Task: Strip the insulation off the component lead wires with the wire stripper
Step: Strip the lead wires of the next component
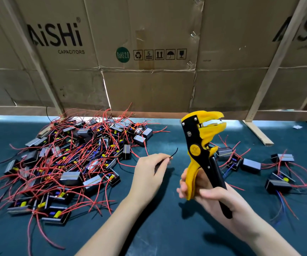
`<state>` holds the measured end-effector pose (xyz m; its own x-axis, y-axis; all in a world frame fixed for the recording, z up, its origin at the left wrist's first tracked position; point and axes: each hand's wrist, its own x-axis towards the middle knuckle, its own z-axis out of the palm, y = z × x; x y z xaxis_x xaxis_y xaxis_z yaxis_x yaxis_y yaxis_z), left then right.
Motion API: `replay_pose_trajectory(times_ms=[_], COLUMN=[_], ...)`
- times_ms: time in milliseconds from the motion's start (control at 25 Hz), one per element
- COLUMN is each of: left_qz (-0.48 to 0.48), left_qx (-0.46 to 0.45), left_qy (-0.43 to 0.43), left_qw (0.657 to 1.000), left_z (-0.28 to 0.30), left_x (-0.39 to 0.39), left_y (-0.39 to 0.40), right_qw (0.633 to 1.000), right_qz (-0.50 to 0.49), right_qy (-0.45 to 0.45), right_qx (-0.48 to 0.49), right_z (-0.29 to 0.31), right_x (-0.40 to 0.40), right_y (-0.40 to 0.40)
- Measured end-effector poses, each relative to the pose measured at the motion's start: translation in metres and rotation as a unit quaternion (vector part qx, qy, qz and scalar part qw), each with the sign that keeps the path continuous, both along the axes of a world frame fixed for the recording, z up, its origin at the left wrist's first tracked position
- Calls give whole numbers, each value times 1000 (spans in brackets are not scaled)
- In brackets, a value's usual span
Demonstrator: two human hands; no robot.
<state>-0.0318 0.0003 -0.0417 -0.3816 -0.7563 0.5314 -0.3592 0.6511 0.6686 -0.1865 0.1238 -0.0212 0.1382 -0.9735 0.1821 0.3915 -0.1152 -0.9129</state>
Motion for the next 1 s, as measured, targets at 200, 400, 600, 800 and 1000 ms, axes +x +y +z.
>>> replay_pose_trajectory(times_ms=[200, 400, 600, 800, 1000], left_qz=[12, 11, -25, -64, -98], left_qx=[31, 114, 165, 150, 153], left_qy=[18, 68, 36, 10, -13], left_qw=[999, 991, 985, 987, 983], left_z=[7, 19, 25, 29, 29], left_x=[9, 17, 21, 22, 24], left_y=[7, 5, 9, 14, 16], right_qw=[999, 948, 634, 555, 520], right_qz=[1, -235, -453, -484, -456], right_qy=[-41, 212, 622, 672, 720], right_qx=[28, 12, -74, -78, -59], right_z=[7, 14, 3, -5, -11], right_x=[-12, -38, -47, -43, -35], right_y=[1, 3, -1, -5, -5])
